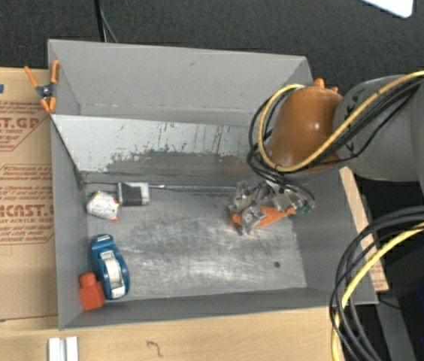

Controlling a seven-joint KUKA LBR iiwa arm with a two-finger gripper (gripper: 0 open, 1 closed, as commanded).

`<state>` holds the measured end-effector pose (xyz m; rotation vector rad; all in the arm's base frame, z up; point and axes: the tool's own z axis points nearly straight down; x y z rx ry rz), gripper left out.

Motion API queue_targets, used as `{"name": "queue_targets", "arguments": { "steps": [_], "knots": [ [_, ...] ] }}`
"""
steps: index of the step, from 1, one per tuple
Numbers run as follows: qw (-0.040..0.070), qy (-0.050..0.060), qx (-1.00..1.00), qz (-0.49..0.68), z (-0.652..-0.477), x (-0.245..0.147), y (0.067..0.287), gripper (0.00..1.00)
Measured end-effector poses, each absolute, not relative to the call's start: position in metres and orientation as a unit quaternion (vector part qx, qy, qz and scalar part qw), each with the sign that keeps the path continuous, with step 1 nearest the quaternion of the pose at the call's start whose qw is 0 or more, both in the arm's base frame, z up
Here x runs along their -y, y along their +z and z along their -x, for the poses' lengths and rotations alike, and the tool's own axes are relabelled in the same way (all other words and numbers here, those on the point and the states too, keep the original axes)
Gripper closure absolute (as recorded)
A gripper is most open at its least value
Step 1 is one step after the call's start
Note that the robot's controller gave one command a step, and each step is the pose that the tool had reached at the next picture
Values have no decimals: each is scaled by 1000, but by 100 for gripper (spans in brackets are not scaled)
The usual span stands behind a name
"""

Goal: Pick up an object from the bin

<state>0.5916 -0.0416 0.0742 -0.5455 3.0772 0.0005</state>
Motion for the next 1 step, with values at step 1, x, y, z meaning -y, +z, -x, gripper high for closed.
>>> {"name": "queue_targets", "arguments": {
  "steps": [1],
  "knots": [
    [8, 0, -985, 175, -592, 42, 74, 100]
  ]
}}
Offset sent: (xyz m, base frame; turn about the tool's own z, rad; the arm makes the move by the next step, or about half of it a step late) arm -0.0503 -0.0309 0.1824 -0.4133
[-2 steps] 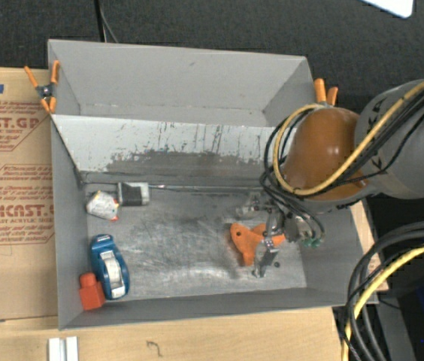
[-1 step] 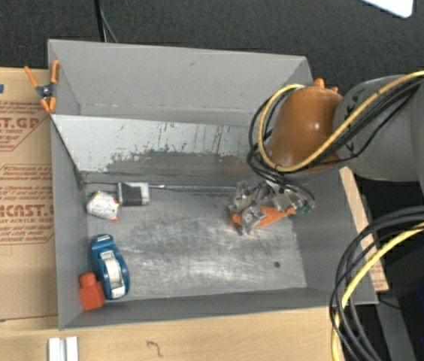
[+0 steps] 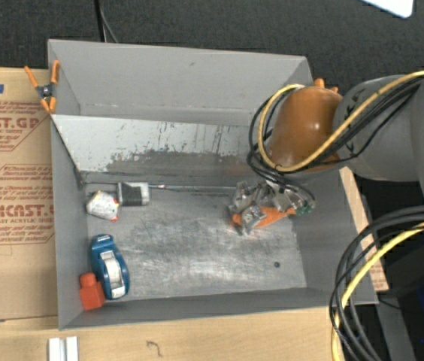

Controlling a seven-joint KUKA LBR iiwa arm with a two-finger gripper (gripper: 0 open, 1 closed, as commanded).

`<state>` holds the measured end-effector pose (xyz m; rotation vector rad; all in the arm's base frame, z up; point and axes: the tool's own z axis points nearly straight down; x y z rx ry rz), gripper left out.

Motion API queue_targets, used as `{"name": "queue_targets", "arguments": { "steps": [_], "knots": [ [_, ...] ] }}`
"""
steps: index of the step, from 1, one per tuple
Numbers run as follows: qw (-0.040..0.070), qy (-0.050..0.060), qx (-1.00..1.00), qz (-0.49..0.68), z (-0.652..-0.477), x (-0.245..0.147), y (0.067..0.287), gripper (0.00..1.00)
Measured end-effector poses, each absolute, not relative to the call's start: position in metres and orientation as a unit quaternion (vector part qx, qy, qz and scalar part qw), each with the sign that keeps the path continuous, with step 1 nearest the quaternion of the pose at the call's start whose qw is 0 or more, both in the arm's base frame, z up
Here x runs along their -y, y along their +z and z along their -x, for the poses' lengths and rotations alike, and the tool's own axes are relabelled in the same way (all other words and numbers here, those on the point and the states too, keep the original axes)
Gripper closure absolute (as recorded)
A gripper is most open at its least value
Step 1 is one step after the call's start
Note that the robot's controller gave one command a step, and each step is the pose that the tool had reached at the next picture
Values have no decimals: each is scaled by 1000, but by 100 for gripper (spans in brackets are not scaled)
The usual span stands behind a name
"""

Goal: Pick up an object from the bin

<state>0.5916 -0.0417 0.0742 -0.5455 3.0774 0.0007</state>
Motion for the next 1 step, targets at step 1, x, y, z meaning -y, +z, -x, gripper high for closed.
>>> {"name": "queue_targets", "arguments": {
  "steps": [1],
  "knots": [
    [0, 1, -938, 347, -548, 67, 229, 100]
  ]
}}
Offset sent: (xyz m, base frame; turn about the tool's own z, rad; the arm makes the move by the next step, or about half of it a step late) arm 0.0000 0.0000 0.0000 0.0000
